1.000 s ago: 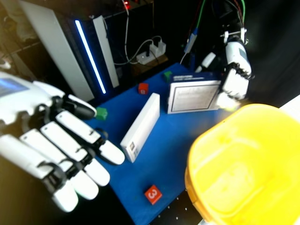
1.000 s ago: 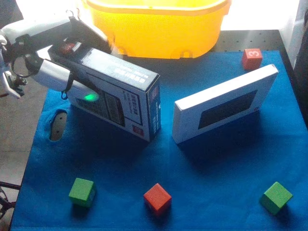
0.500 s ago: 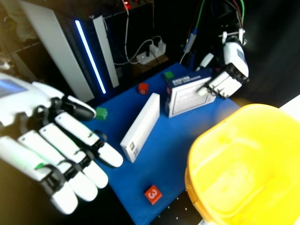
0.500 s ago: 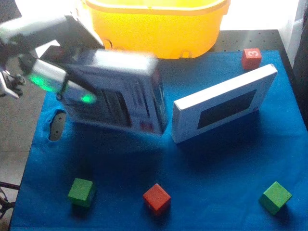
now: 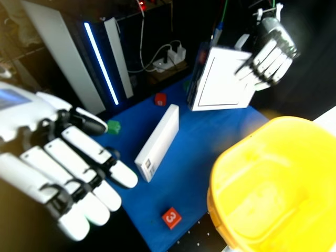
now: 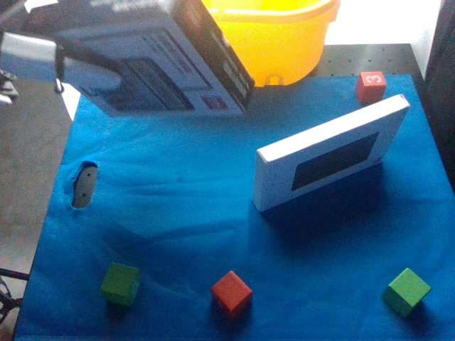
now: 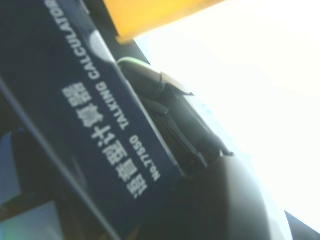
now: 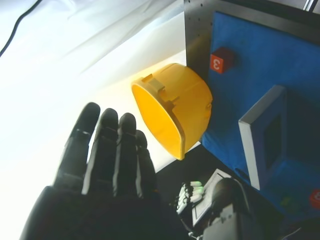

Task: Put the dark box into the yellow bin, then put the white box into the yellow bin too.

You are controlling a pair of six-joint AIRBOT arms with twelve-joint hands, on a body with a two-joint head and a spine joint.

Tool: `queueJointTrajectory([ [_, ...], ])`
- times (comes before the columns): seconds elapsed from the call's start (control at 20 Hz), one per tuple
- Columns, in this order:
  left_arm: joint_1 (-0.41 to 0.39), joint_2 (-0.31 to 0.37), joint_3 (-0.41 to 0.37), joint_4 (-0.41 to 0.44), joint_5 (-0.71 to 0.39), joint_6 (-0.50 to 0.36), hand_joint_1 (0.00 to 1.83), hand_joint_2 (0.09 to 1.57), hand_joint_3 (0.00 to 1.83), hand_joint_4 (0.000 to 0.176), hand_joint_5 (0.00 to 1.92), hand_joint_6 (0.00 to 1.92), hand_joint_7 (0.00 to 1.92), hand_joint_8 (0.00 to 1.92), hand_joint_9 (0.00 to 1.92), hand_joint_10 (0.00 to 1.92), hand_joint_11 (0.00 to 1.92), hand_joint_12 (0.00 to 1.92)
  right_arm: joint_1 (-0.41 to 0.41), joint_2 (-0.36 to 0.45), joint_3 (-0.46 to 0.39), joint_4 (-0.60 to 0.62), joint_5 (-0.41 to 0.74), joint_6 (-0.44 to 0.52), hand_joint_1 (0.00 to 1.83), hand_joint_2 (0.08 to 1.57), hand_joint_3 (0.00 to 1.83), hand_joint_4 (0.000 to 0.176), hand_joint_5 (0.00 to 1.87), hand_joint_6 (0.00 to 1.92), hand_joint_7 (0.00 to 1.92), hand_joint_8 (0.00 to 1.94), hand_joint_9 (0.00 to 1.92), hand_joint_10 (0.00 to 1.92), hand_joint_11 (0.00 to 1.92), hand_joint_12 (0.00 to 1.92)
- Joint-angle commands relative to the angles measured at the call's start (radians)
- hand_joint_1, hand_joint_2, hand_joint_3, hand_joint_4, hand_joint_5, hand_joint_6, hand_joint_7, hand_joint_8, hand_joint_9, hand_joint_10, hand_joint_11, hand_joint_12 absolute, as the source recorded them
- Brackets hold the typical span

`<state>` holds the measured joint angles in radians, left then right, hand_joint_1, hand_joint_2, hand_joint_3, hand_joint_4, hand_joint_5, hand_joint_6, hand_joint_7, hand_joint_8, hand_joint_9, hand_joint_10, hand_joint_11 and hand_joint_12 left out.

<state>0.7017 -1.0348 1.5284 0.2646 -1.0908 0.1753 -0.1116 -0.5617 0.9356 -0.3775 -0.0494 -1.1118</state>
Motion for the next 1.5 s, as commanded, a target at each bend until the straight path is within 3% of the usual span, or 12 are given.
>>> queueJointTrajectory([
  [0.0,-0.018,0.011,0.010,-0.087,-0.120,-0.003,1.40,1.00,0.00,0.000,1.25,0.48,1.29,0.50,1.09,0.85,0.75,1.13,0.008,-0.006,0.003,-0.002,0.113,-0.003,0.00,0.99,0.00,0.000,0.15,0.00,0.34,0.00,0.28,0.00,0.00,0.62],
  [0.3,-0.127,-0.020,0.071,-0.147,-0.076,0.030,1.40,1.02,0.00,0.000,1.08,0.76,1.22,0.58,1.15,0.78,0.93,0.99,0.008,-0.029,0.012,-0.002,0.119,-0.003,0.00,0.96,0.00,0.000,0.14,0.00,0.29,0.00,0.23,0.00,0.00,0.48],
  [0.5,-0.235,-0.076,0.138,-0.133,-0.012,0.031,1.30,1.02,0.00,0.000,1.27,0.26,1.16,0.93,1.02,0.83,0.74,1.21,0.008,-0.057,0.022,-0.002,0.132,-0.003,0.00,0.96,0.00,0.000,0.17,0.00,0.36,0.00,0.34,0.01,0.00,0.88],
  [0.6,-0.289,-0.108,0.177,-0.109,0.034,0.032,1.23,0.99,0.00,0.000,1.30,0.36,1.08,1.53,1.03,1.72,0.98,1.82,-0.010,-0.075,0.030,-0.001,0.152,-0.003,0.00,0.99,0.01,0.000,0.18,0.00,0.35,0.00,0.30,0.01,0.00,0.80],
  [0.75,-0.350,-0.144,0.233,-0.061,0.122,0.034,1.21,0.99,0.00,0.000,1.28,0.46,1.13,1.92,1.27,1.92,1.34,1.92,-0.199,-0.152,0.093,0.158,0.328,-0.003,0.00,1.02,0.01,0.000,0.17,0.00,0.32,0.00,0.27,0.00,0.00,0.69],
  [0.85,-0.385,-0.148,0.248,-0.044,0.181,0.079,1.27,1.04,0.00,0.000,1.24,0.38,1.03,1.20,0.77,1.52,0.54,1.92,-0.255,-0.228,0.148,0.194,0.388,-0.003,0.00,0.98,0.00,0.000,0.18,0.00,0.33,0.00,0.29,0.01,0.00,0.79],
  [0.95,-0.420,-0.164,0.271,-0.018,0.223,0.085,1.27,1.05,0.00,0.000,1.16,0.53,1.10,0.96,0.86,1.17,0.55,1.71,-0.255,-0.254,0.153,0.195,0.389,-0.003,0.00,1.00,0.01,0.000,0.20,0.00,0.34,0.00,0.30,0.01,0.00,0.84],
  [1.1,-0.432,-0.243,0.355,0.005,0.248,0.067,1.30,1.03,0.00,0.000,1.28,0.17,1.15,0.99,1.28,1.51,1.21,1.84,-0.255,-0.275,0.158,0.195,0.395,-0.003,0.00,0.99,0.00,0.000,0.22,0.01,0.38,0.01,0.33,0.01,0.00,0.81],
  [1.2,-0.433,-0.308,0.434,0.030,0.238,-0.001,1.28,1.04,0.00,0.000,1.36,0.13,1.05,1.05,1.01,1.19,0.88,1.57,-0.255,-0.292,0.162,0.196,0.405,-0.003,0.00,0.96,0.00,0.000,0.22,0.00,0.38,0.01,0.37,0.02,0.05,0.83],
  [1.3,-0.438,-0.336,0.457,0.034,0.232,-0.004,1.38,1.06,0.00,0.000,1.10,0.80,0.99,0.85,1.06,0.94,0.77,1.16,-0.255,-0.299,0.166,0.196,0.456,-0.003,0.00,0.98,0.00,0.000,0.21,0.00,0.37,0.00,0.35,0.01,0.08,0.84],
  [1.4,-0.440,-0.348,0.462,0.042,0.234,-0.009,1.25,1.07,0.01,0.016,1.10,0.73,1.04,0.93,0.95,0.64,0.66,1.18,-0.255,-0.307,0.169,0.196,0.466,-0.003,0.00,1.01,0.01,0.000,0.22,0.00,0.38,0.00,0.33,0.00,0.03,0.82],
  [1.45,-0.440,-0.354,0.463,0.048,0.234,-0.009,1.28,0.92,0.00,0.000,0.85,0.28,0.77,0.32,0.75,0.23,0.49,0.75,-0.255,-0.308,0.169,0.196,0.466,-0.003,0.00,1.01,0.00,0.000,0.22,0.00,0.36,0.00,0.29,0.00,0.01,0.76],
])
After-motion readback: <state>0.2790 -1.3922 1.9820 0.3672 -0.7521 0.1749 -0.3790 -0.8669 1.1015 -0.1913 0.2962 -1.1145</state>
